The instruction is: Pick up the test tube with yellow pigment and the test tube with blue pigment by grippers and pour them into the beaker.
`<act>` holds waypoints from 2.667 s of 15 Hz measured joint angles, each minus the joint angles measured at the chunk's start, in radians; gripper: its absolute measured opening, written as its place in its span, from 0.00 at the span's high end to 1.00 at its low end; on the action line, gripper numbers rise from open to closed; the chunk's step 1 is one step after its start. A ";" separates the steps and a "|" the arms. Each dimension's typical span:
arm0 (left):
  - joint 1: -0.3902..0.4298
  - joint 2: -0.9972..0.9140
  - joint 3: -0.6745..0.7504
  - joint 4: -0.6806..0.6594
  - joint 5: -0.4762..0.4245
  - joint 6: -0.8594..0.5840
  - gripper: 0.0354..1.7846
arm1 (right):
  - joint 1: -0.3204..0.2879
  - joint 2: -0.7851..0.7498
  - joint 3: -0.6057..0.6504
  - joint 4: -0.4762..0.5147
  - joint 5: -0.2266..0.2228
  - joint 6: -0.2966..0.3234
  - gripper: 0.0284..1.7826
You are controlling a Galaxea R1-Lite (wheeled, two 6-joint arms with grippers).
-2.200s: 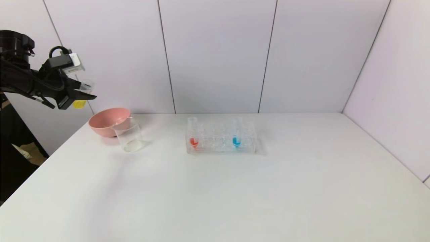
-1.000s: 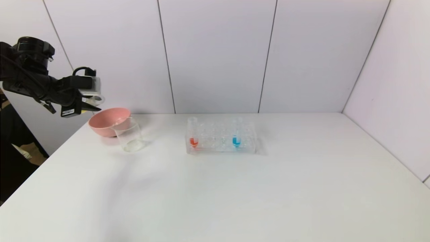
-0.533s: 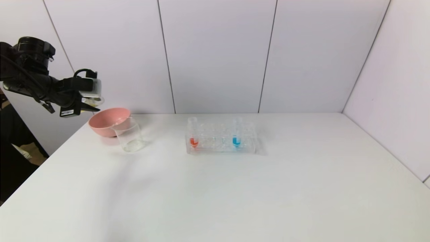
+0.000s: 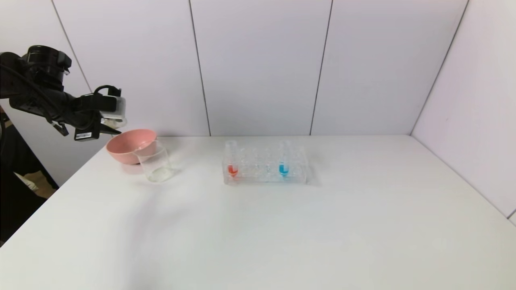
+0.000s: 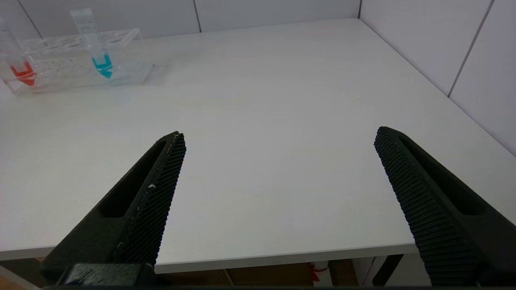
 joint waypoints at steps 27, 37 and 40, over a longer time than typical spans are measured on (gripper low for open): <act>-0.066 0.005 -0.008 0.092 0.238 -0.055 0.75 | 0.000 0.000 0.000 0.000 0.000 0.000 0.04; -0.071 -0.024 -0.008 0.162 0.289 -0.096 0.75 | 0.000 0.000 0.000 0.000 0.000 0.000 0.04; -0.073 -0.024 -0.008 0.162 0.306 -0.096 0.75 | 0.000 0.000 0.000 0.000 0.000 0.000 0.04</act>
